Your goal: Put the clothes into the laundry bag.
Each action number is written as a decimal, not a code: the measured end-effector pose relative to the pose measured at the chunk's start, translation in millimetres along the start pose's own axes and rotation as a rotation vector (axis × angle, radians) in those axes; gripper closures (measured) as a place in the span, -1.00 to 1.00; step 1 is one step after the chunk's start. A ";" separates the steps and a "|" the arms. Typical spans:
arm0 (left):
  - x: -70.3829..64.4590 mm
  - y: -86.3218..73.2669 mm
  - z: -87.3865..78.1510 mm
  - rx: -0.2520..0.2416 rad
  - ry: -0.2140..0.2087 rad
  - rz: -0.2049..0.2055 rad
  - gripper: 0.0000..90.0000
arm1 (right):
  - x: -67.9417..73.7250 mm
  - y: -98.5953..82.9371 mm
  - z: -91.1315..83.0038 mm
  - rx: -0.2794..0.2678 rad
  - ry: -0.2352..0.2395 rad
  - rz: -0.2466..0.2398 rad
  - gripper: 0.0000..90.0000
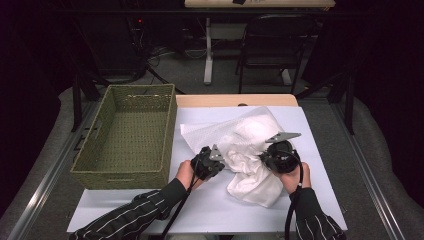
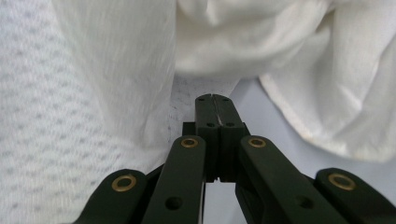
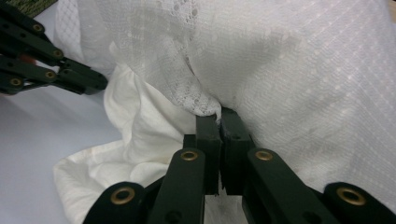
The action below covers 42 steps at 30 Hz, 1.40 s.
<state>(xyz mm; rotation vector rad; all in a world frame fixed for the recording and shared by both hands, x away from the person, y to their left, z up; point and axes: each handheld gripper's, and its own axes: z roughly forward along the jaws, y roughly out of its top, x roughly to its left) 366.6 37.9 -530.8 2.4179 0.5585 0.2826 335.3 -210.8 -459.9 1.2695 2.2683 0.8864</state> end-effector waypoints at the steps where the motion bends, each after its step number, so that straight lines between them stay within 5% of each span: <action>1: 0.6 -3.9 -2.6 0.000 -0.001 -0.004 1.00 | 0.4 0.5 -0.6 0.002 -0.005 -0.003 0.97; 7: -0.5 -13.5 -2.7 0.011 -0.005 -0.025 1.00 | 6.6 3.4 0.8 -0.004 0.007 -0.013 0.97; 9: -5.1 -8.5 -5.2 -0.014 -0.019 -0.022 0.77 | 8.1 4.0 1.8 -0.002 0.024 -0.014 0.97; 13: -22.6 7.0 -15.5 -0.135 -0.053 0.003 0.18 | 9.6 4.7 0.7 -0.007 0.034 -0.014 0.96; 16: -35.6 21.7 -12.5 -0.243 -0.063 0.017 0.12 | 11.1 4.9 -0.6 -0.019 0.048 -0.020 0.96; 19: -43.0 37.5 0.2 -0.303 -0.068 0.049 0.40 | 12.4 3.2 -1.9 -0.025 0.051 -0.017 0.96; 24: -37.7 50.8 22.3 -0.364 -0.062 -0.054 0.82 | 11.5 2.2 -6.0 -0.034 0.054 -0.004 0.97; 33: -16.4 79.3 19.5 -0.427 0.015 -0.125 0.88 | 9.5 8.0 -21.9 -0.113 0.116 0.037 0.99; 38: -4.0 88.4 28.1 -0.408 0.045 -0.116 0.88 | 5.4 6.4 -20.0 -0.101 0.157 0.031 0.99; 42: -3.9 84.2 27.5 -0.392 0.020 -0.073 0.82 | -1.2 0.8 -8.2 -0.056 0.089 0.040 0.97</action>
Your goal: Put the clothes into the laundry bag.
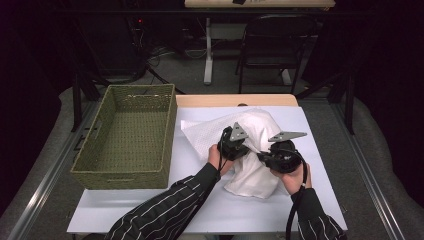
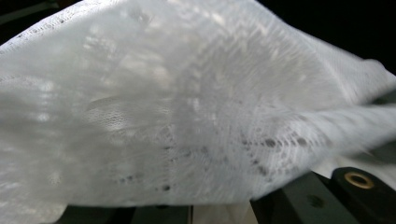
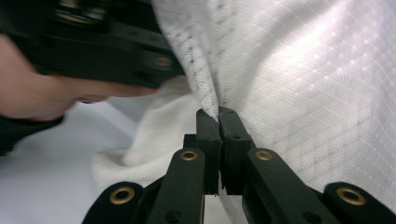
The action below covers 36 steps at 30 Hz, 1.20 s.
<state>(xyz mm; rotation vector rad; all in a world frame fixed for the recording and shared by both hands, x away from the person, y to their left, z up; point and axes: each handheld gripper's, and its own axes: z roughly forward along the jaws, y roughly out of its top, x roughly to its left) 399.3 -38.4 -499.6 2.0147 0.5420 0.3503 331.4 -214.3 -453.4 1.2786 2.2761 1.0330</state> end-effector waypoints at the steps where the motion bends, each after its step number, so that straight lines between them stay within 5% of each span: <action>1: -0.7 -1.8 -3.1 0.006 -0.006 0.016 0.78 | -1.8 -0.9 1.0 0.007 -0.003 0.002 0.97; 6: -8.8 -9.1 -19.9 0.081 -0.047 0.085 0.22 | -1.3 -1.0 1.3 0.009 -0.018 -0.001 0.96; 10: -15.5 -14.1 -35.8 0.098 -0.041 0.089 -0.20 | 3.4 -1.4 4.3 0.017 -0.047 -0.026 0.94; 15: -24.7 -23.8 -46.2 0.143 -0.055 0.100 -0.43 | 1.3 -3.4 6.2 0.020 -0.052 -0.030 0.93; 19: -30.3 -32.1 -33.4 0.198 -0.051 0.108 -0.50 | -0.4 -5.2 10.3 0.030 -0.047 -0.039 0.91; 23: -34.0 -37.0 -11.8 0.228 -0.024 0.111 -0.42 | -1.8 -7.5 15.1 0.040 -0.035 -0.047 0.82; 29: -26.8 -36.8 2.5 0.195 -0.013 0.075 0.41 | -9.9 -13.5 24.0 0.084 -0.013 -0.055 0.68; 36: -26.3 -33.0 2.4 0.181 -0.011 0.081 0.76 | -7.9 -11.8 25.8 0.095 -0.039 -0.065 0.86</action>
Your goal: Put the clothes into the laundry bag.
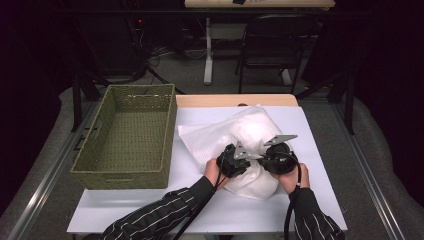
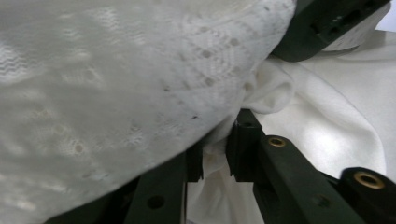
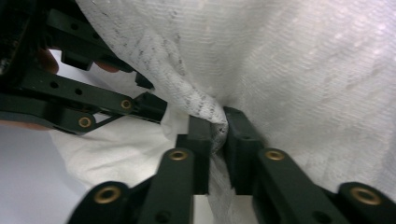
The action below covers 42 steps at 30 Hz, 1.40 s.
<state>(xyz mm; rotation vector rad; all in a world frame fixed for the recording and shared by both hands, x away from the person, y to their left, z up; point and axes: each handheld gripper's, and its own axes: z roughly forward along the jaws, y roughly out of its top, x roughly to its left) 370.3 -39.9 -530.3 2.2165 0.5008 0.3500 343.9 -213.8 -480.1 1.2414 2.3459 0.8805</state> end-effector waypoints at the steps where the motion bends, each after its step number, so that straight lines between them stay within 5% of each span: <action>1: -0.1 0.3 -0.4 -0.008 0.004 -0.005 0.78 | 0.9 0.3 -0.1 -0.002 0.003 0.003 0.90; 9: 12.4 26.0 -11.0 -0.102 0.005 -0.103 0.82 | 12.1 12.1 -23.4 -0.081 0.066 0.008 0.98; 16: 26.0 55.3 -15.1 -0.158 0.004 -0.128 0.83 | 16.6 18.5 -54.0 -0.175 0.129 0.005 0.99; 21: 25.4 51.1 0.0 -0.122 -0.003 -0.071 0.65 | -11.9 2.4 -30.9 -0.086 0.024 0.103 0.97; 28: 17.3 36.3 -15.8 -0.035 -0.018 0.038 0.03 | -11.3 1.7 -21.8 -0.059 0.012 0.084 0.96; 37: 7.5 11.4 -46.9 -0.001 -0.022 0.029 -0.48 | -7.6 3.0 -16.2 -0.043 0.006 0.073 0.96; 40: -2.8 5.4 -41.4 0.031 -0.027 0.039 -0.59 | -7.2 3.4 -17.0 -0.045 0.001 0.071 0.96; 42: -8.6 2.6 -32.4 0.015 0.021 0.047 -0.56 | -6.6 3.8 -17.5 -0.050 -0.004 0.070 0.96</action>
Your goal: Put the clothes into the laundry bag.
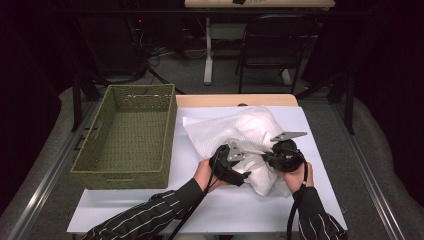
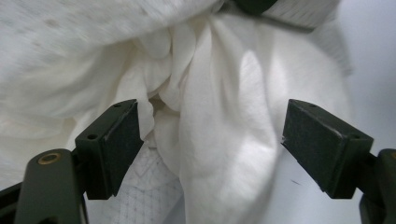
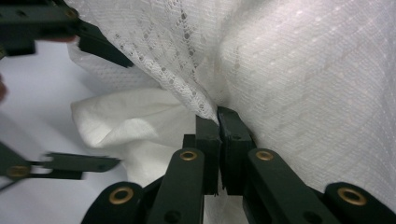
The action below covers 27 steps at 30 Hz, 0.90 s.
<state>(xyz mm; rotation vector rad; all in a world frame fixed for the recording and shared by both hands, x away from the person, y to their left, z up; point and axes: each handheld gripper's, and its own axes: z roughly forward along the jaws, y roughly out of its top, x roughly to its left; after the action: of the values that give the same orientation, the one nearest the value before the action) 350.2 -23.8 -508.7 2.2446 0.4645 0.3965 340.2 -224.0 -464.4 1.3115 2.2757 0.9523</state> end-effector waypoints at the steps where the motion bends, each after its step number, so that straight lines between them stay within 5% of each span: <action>1: -1.6 -0.5 5.0 -0.014 0.013 0.001 -0.46 | 0.5 0.2 -0.6 0.000 0.001 -0.001 0.96; 6: 1.0 1.0 26.3 -0.071 0.003 -0.021 0.42 | 3.8 1.9 -3.8 -0.007 0.003 -0.011 0.97; 8: 8.6 9.1 37.3 -0.102 -0.006 -0.078 0.73 | 6.1 3.1 -4.5 -0.004 0.009 -0.017 0.98; 10: 16.0 19.1 39.9 -0.127 0.007 -0.121 0.84 | 8.2 4.1 -6.0 -0.007 0.024 -0.026 0.98; 12: 25.8 30.9 38.8 -0.152 0.012 -0.168 0.84 | 12.4 5.0 -11.9 -0.042 0.065 -0.015 0.98; 15: 39.0 39.3 41.7 -0.167 -0.014 -0.230 0.83 | 12.3 8.1 -25.5 -0.087 0.062 -0.023 0.98; 19: 38.3 39.7 46.8 -0.128 -0.061 -0.196 0.66 | -1.0 -0.1 -12.6 -0.027 0.015 0.012 0.98; 22: 34.9 34.6 44.7 -0.076 -0.082 -0.151 0.34 | -8.4 -3.9 1.6 0.010 -0.021 0.022 0.98; 27: 34.3 21.2 23.0 -0.018 -0.116 -0.099 -0.13 | -2.7 -2.2 10.9 0.039 -0.055 -0.016 0.98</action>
<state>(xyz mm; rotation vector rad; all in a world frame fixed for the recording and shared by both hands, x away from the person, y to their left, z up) 394.4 -36.4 -502.7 2.2031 0.5063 0.2173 346.6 -222.9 -473.8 1.3166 2.2707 0.8605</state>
